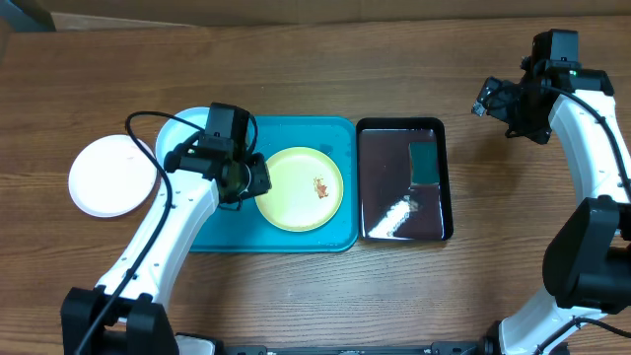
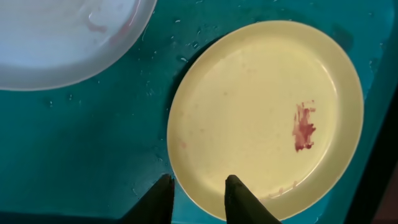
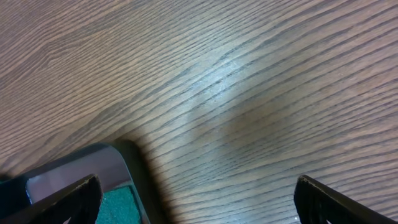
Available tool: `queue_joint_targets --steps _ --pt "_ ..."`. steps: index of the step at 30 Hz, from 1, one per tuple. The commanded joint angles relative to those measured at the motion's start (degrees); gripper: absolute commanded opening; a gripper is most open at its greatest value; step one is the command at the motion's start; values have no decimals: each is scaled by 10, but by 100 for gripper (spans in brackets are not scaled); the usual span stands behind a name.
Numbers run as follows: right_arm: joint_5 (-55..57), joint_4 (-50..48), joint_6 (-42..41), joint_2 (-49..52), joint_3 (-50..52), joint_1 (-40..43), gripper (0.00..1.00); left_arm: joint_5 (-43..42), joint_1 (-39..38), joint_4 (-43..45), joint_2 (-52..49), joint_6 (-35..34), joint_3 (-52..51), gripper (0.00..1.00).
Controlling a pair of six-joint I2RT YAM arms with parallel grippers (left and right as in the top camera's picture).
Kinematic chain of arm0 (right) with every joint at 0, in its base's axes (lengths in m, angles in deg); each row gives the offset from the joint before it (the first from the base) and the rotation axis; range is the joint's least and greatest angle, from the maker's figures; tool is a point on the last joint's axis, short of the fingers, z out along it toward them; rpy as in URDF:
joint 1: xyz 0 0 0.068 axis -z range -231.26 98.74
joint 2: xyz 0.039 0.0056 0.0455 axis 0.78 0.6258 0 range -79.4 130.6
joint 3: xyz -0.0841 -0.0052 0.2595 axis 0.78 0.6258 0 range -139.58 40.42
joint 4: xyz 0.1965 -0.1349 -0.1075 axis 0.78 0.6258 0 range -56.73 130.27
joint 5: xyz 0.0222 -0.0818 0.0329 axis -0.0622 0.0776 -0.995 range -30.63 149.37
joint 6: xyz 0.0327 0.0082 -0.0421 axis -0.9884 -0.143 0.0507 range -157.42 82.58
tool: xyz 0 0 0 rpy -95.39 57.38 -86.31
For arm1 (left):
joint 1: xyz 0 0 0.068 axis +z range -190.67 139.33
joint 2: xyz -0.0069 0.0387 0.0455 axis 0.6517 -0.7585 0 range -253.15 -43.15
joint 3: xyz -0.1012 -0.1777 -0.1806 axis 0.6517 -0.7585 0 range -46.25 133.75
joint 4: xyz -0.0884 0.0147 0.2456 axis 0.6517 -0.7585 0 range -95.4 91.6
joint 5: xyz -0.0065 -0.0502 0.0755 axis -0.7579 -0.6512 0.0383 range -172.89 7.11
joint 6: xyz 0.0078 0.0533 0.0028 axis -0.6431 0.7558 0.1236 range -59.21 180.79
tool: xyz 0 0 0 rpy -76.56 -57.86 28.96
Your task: Clean dirty plates on tray and stack at the side
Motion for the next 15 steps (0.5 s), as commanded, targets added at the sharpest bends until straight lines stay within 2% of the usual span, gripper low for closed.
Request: queue_joint_targets --steps 1,8,15 --pt "-3 -3 -3 -3 -5 -1 100 14 0 23 -36 15 -34 27" --pt "-3 -3 -3 -3 -5 -1 100 25 8 77 -107 16 -42 26" --pt "-3 -3 -3 -3 -5 -1 100 27 9 90 -113 16 -42 21"
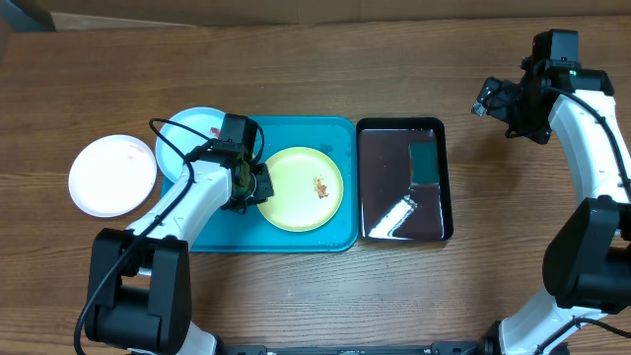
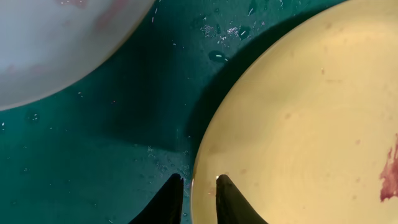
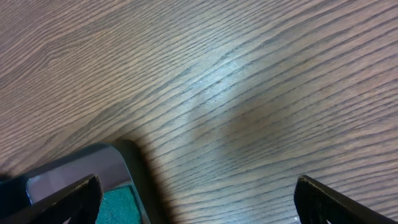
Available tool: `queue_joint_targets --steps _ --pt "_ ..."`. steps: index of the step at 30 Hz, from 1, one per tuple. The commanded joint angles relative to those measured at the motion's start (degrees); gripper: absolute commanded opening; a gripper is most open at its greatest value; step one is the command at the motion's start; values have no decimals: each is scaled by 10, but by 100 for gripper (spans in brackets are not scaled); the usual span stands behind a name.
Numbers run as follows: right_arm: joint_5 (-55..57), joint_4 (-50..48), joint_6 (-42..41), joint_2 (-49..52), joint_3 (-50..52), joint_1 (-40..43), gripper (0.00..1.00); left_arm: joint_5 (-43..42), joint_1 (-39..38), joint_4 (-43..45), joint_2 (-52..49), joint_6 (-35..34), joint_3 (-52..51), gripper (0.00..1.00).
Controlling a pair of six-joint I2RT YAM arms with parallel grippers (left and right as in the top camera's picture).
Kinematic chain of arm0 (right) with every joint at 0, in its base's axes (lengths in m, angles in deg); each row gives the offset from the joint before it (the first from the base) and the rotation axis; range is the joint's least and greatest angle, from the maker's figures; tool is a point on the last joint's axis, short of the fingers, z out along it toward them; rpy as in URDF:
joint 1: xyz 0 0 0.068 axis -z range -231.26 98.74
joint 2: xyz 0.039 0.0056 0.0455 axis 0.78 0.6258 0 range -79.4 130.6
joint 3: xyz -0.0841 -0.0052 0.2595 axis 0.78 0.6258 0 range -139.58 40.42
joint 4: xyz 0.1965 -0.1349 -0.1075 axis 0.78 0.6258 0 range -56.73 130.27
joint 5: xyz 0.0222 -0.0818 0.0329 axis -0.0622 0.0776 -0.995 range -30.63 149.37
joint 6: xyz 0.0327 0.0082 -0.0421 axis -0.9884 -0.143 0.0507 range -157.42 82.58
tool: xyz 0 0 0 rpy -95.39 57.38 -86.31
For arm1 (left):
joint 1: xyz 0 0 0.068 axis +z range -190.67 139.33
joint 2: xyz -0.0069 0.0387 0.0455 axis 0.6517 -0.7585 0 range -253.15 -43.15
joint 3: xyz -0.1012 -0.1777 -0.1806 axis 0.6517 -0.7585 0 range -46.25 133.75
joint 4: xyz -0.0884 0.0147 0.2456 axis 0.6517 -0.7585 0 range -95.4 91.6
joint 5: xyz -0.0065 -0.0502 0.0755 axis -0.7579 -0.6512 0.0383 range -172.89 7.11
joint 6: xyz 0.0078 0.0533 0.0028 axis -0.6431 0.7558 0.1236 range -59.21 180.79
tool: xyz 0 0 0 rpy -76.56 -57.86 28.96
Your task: Clean dirty plates on tray and stack at the side
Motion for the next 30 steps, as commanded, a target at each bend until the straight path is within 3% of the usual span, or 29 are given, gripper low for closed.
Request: queue_joint_targets --steps 1,7,15,30 --pt "-3 -3 -3 -3 -5 0 100 10 2 4 -9 11 0 21" --pt "-3 -3 -3 -3 -5 0 100 10 2 5 -18 11 0 13" --pt "-3 -3 -3 -3 -5 0 100 10 2 5 -19 11 0 20" --pt "-3 -3 -3 -3 -5 0 100 10 2 13 -19 4 -14 4"
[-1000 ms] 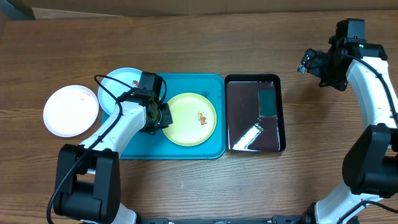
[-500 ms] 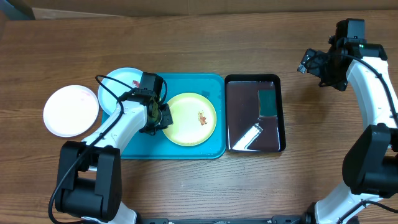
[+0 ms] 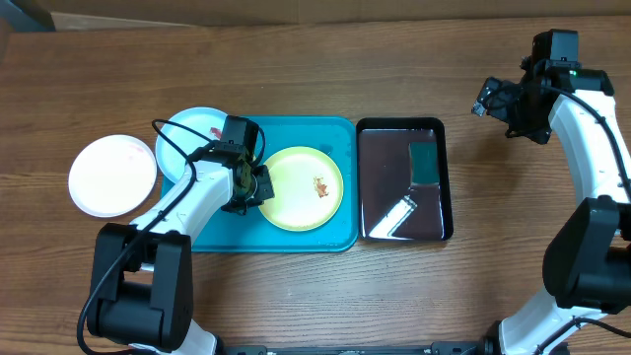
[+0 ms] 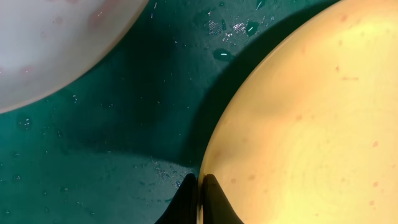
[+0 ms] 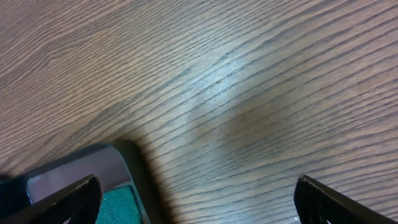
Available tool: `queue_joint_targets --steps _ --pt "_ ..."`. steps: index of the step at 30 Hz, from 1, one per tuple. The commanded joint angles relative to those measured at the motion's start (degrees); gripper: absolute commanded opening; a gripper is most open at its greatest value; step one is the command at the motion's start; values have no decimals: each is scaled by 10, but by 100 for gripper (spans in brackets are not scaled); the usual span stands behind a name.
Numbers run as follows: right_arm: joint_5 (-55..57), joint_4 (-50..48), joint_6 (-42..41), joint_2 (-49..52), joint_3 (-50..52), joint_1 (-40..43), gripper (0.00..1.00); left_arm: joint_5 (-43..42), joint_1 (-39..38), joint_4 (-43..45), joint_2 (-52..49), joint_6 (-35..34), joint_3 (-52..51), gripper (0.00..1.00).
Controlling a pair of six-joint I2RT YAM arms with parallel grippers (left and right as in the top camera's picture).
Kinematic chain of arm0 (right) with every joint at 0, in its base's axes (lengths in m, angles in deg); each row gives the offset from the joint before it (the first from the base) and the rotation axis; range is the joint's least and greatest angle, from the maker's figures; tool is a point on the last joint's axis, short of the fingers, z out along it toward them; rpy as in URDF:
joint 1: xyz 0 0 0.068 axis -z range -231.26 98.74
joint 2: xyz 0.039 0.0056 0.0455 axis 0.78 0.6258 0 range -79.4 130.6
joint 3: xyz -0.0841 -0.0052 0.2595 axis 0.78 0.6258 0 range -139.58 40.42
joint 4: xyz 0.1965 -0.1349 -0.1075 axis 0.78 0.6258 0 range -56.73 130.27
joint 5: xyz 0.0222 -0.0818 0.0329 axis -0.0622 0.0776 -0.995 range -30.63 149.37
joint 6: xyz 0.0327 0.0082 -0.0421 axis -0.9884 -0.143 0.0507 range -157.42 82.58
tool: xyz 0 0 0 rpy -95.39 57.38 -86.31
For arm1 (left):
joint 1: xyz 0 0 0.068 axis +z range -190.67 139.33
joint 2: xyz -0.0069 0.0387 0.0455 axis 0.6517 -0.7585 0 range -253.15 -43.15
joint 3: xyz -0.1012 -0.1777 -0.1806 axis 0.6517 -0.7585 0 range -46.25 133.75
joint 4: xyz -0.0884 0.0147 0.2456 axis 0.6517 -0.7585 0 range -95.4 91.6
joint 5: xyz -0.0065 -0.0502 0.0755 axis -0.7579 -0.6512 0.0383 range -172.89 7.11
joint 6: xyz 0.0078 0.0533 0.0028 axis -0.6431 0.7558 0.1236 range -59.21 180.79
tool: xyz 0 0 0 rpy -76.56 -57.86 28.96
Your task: Clean dirty plates on tray and stack at the side
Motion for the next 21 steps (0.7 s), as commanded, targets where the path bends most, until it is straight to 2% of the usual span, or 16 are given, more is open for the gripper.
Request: queue_joint_targets --steps 1,6,12,21 --pt "-3 -3 -2 -3 -5 -1 100 7 3 2 -6 -8 -8 4" --pt "-3 -3 -2 -3 -5 -1 100 36 3 -10 -6 -73 -8 4" --pt "-3 -3 -2 -3 -5 -1 100 33 20 -11 -6 -114 -8 4" --pt "-3 -3 -2 -3 -5 -1 100 18 32 -6 -6 -107 -8 4"
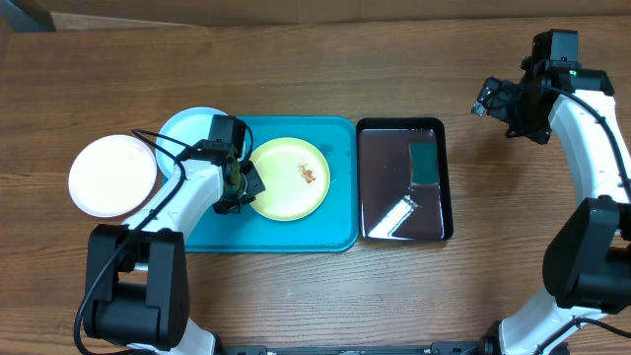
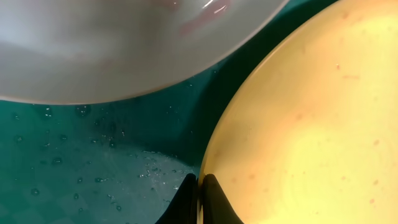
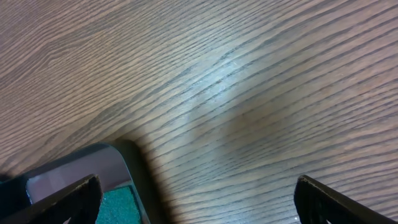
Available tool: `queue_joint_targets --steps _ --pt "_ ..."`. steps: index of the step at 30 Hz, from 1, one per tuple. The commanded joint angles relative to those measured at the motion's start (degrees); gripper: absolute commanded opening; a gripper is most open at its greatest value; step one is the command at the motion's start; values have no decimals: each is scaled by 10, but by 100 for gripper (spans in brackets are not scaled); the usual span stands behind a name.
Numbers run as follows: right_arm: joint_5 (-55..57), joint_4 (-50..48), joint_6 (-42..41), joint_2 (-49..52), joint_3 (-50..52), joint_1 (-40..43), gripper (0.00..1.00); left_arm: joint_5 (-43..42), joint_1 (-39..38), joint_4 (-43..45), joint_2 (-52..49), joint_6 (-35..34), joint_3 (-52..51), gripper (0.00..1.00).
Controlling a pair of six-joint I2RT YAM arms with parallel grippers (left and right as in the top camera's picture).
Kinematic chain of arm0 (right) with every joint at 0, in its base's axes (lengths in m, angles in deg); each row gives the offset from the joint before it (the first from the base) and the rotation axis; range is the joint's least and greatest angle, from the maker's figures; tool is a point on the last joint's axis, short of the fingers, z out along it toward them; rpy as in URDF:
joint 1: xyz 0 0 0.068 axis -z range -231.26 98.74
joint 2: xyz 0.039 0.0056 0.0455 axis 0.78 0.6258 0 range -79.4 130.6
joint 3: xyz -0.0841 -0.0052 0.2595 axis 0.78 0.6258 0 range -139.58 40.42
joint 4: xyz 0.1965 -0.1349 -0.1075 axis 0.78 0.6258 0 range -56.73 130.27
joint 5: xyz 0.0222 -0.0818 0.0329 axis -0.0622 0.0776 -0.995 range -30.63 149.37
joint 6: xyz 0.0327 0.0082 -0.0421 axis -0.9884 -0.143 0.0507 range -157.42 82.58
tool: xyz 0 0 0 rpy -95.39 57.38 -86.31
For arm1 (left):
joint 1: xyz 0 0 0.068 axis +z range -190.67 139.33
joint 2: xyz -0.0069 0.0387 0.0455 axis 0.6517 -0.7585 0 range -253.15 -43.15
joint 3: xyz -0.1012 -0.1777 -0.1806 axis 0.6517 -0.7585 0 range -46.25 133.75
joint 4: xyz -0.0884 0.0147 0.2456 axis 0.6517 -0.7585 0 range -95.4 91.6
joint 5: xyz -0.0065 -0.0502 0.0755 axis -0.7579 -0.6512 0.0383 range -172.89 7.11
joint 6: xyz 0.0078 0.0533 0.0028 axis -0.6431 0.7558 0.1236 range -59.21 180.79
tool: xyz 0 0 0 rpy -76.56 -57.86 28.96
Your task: Clean dirty plates on tray and stack at the side
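A yellow plate [image 1: 286,180] with a reddish stain [image 1: 308,175] lies over the teal tray [image 1: 296,235]. My left gripper [image 1: 243,185] is shut on its left rim. In the left wrist view the fingers [image 2: 198,190] pinch the edge of the yellow plate [image 2: 298,124], with a pale blue smeared plate [image 2: 124,43] close above. That pale blue plate [image 1: 185,136] sits at the tray's left end. A white plate [image 1: 111,176] rests on the table left of the tray. My right gripper [image 1: 490,99] hangs open over bare wood.
A black basin [image 1: 446,177] holding water and a green sponge [image 1: 425,163] stands right of the tray. The right wrist view shows the basin's corner [image 3: 74,168], the sponge [image 3: 118,202] and wood grain, with the right gripper [image 3: 196,194] wide open.
The yellow plate, still pinched by my left gripper, has shifted left and a little back on the tray, closer to the pale blue plate. The right arm has not moved.
My left gripper stood open above the yellow plate's left rim. Then it was lower, fingers astride that rim. Then it was shut on the rim. Now the plate sits further left on the tray. The right gripper stayed open throughout.
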Motion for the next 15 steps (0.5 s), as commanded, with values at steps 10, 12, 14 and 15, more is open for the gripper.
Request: queue_joint_targets --steps 10,12,14,15 --pt "-1 -5 -3 -3 -5 -1 100 9 2 0 -6 -5 -8 17" --pt "-1 -5 -3 -3 -5 -1 100 9 2 0 -6 -2 -8 17" --pt "-1 -5 -3 -3 -5 -1 100 7 2 0 -6 5 -8 16" --pt "-1 -5 -3 -3 -5 -1 100 7 2 0 -6 6 -8 15"
